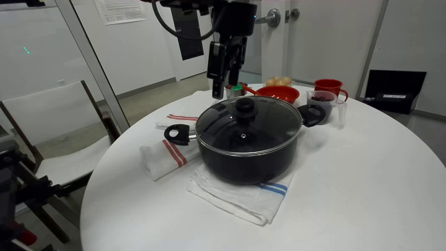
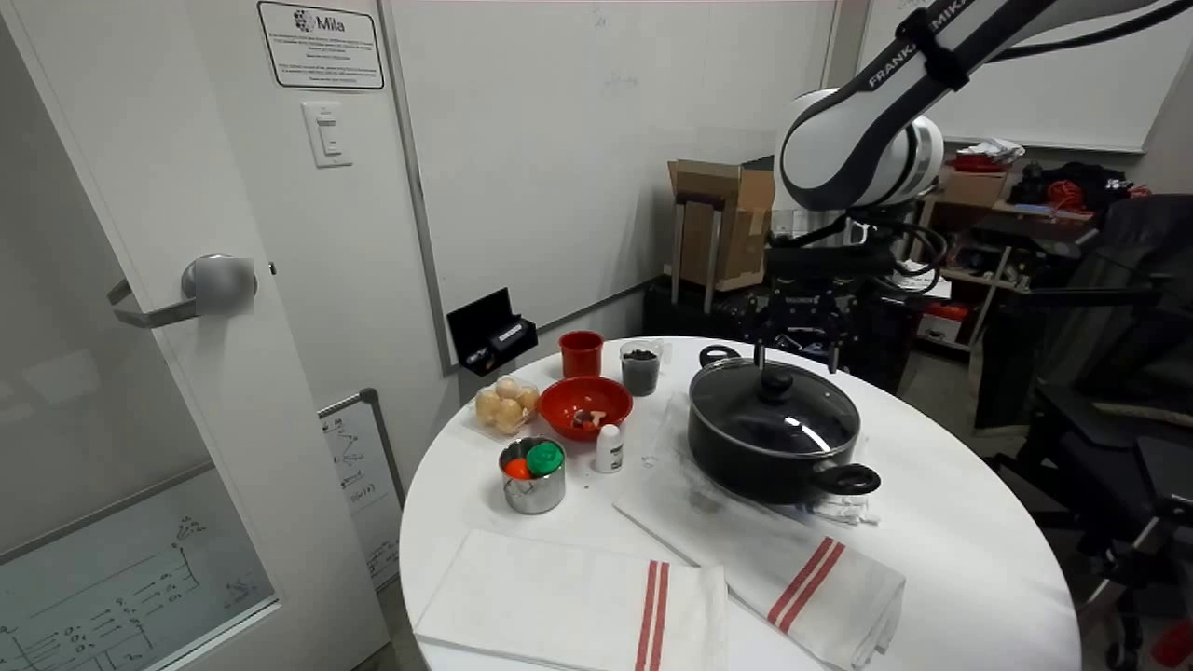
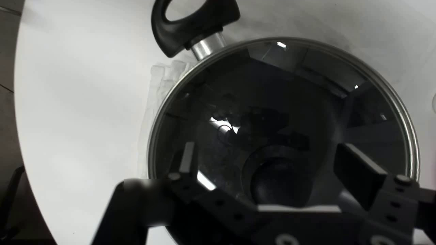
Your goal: Remove the lid from the pot and place it on the table
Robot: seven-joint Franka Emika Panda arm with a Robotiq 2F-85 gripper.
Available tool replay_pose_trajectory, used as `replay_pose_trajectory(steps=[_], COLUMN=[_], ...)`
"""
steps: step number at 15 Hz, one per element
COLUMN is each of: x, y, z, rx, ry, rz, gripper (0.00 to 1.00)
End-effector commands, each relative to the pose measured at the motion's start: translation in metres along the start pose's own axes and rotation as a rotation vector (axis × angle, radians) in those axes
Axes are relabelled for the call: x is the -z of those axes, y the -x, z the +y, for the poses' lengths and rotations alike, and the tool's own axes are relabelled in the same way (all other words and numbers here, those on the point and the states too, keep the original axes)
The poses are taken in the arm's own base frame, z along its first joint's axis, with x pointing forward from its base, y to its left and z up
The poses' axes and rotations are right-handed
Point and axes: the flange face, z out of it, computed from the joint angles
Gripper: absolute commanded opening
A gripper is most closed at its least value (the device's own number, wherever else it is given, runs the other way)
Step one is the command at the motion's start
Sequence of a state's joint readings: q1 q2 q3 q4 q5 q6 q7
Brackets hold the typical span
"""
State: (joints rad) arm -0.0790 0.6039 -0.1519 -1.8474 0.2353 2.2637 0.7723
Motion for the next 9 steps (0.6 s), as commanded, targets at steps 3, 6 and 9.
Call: replay_pose_trajectory(steps=[3, 6, 9], x=[-0.018, -0.025, -0.028], y=[-0.028, -0.035, -0.039], z=[-0.02, -0.022, -0.024], rx=[-0.105, -0.138, -0.157], ry=[-0.038, -0.042, -0.045], rz=[0.043, 0.056, 0.056], gripper=[1.0, 1.0, 1.0])
